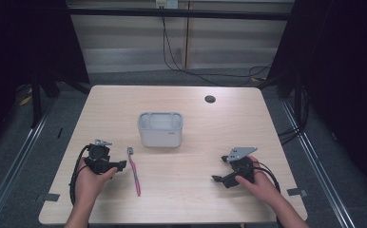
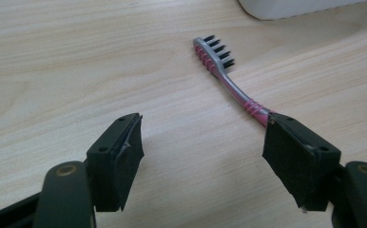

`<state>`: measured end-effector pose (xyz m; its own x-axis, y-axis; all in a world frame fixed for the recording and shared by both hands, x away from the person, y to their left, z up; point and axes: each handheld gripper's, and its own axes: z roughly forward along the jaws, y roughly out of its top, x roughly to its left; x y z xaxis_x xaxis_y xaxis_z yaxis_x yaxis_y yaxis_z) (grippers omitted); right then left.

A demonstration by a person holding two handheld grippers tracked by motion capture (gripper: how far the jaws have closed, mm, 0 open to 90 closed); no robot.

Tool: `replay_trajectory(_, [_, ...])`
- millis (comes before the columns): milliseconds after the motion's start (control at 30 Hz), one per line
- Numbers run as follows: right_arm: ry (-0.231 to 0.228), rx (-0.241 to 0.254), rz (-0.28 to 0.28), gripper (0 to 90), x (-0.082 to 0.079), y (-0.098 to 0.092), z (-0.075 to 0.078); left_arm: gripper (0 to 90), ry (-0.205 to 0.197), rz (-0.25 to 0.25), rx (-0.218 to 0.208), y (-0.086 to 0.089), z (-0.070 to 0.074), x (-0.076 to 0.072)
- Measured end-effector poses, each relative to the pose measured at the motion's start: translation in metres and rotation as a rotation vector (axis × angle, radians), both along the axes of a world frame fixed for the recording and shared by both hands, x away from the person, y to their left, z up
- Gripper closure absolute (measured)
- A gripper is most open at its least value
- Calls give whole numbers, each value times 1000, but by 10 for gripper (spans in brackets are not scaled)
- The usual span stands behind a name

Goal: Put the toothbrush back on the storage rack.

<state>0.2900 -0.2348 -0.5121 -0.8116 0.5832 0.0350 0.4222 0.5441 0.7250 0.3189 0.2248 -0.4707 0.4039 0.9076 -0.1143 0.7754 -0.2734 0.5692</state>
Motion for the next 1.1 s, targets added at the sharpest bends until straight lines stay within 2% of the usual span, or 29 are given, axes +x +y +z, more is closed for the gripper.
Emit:
replay_trajectory(133, [0, 0, 0, 124, 0, 0, 0, 293, 47, 12, -26, -5, 2, 2])
replay_trajectory(200, [0, 0, 0, 124, 0, 0, 0, 294, 82, -6, -14, -6, 4, 4])
replay_trajectory(233, [0, 0, 0, 124, 0, 0, 0, 294, 90, 2, -22, -8, 5, 4])
replay_trajectory(400, [0, 0, 0, 124, 0, 0, 0, 318, 112, -4, -31, -12, 13, 8])
replay_trajectory(733, [0, 0, 0, 124, 0, 0, 0, 369, 154, -11, -32, -24, 9, 11])
replay_trajectory(867, [0, 0, 0, 124, 0, 0, 0, 412, 169, 0, -50, -26, 8, 14])
replay_trajectory(1100, [0, 0, 0, 124, 0, 0, 0, 462, 227, 40, -79, -31, 3, 19])
